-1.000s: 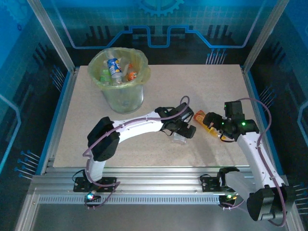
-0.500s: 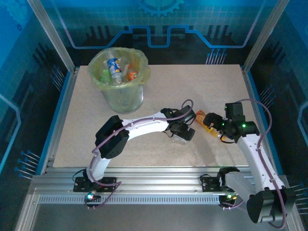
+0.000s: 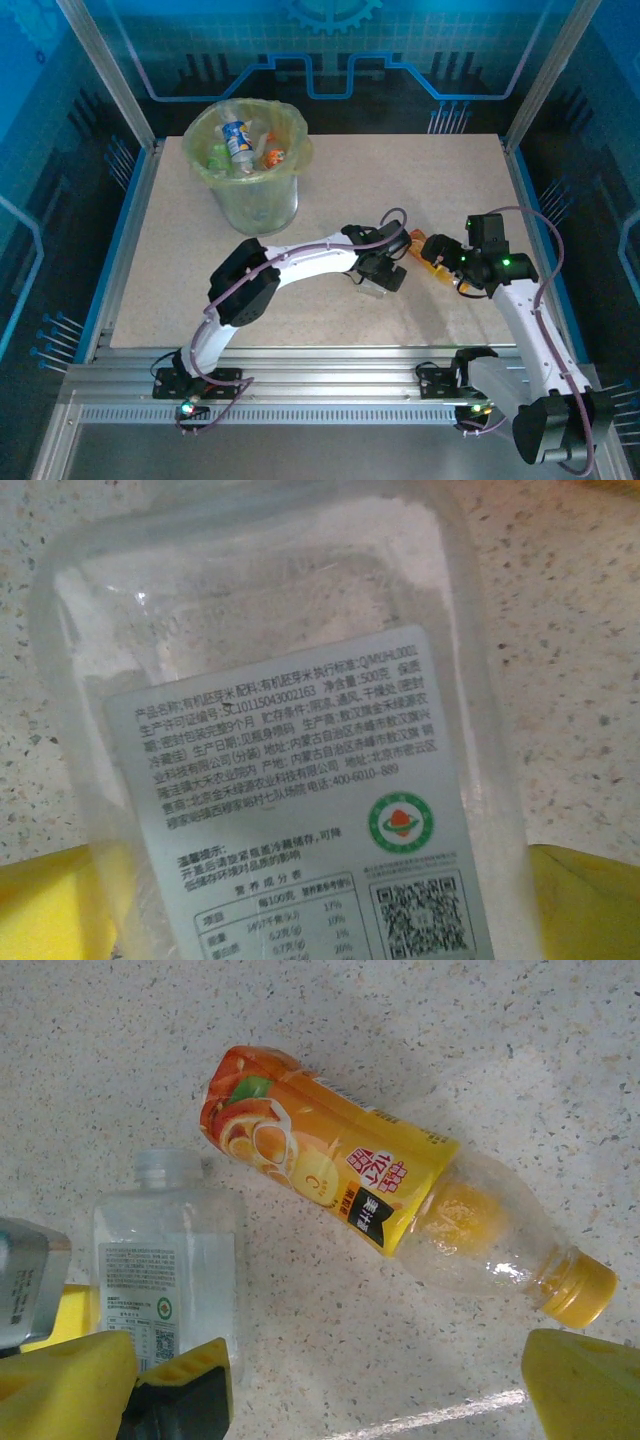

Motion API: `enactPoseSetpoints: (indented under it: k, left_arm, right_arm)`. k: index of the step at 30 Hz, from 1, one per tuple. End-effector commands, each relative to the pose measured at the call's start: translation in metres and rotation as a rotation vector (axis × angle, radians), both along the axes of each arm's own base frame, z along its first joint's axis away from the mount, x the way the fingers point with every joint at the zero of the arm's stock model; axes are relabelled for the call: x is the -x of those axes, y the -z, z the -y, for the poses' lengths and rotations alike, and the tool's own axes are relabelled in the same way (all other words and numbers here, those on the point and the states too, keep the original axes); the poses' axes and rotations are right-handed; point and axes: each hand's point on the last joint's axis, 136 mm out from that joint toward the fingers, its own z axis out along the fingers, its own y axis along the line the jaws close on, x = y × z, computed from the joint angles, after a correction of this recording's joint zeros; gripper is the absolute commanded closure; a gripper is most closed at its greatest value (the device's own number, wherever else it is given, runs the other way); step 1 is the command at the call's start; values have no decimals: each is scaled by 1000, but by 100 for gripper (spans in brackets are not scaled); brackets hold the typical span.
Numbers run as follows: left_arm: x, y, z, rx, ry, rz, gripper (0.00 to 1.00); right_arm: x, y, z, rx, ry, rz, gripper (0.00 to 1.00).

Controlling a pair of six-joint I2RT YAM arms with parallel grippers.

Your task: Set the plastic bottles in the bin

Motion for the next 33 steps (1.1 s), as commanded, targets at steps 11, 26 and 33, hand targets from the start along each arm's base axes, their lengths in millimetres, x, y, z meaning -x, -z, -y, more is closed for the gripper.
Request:
enactPoseSetpoints:
  k: [11, 26, 33]
  left_arm:
    - [-8, 14, -28, -113, -8, 4, 19]
    - [-62, -253, -72, 163, -56, 519, 25]
    - [-111, -339, -147, 134, -235, 740, 25]
  right_arm:
    - [-1, -3, 4, -10, 27, 10, 0]
    - [6, -12, 12, 27, 48, 37, 0]
    - [6, -9, 9, 11, 47, 30, 0]
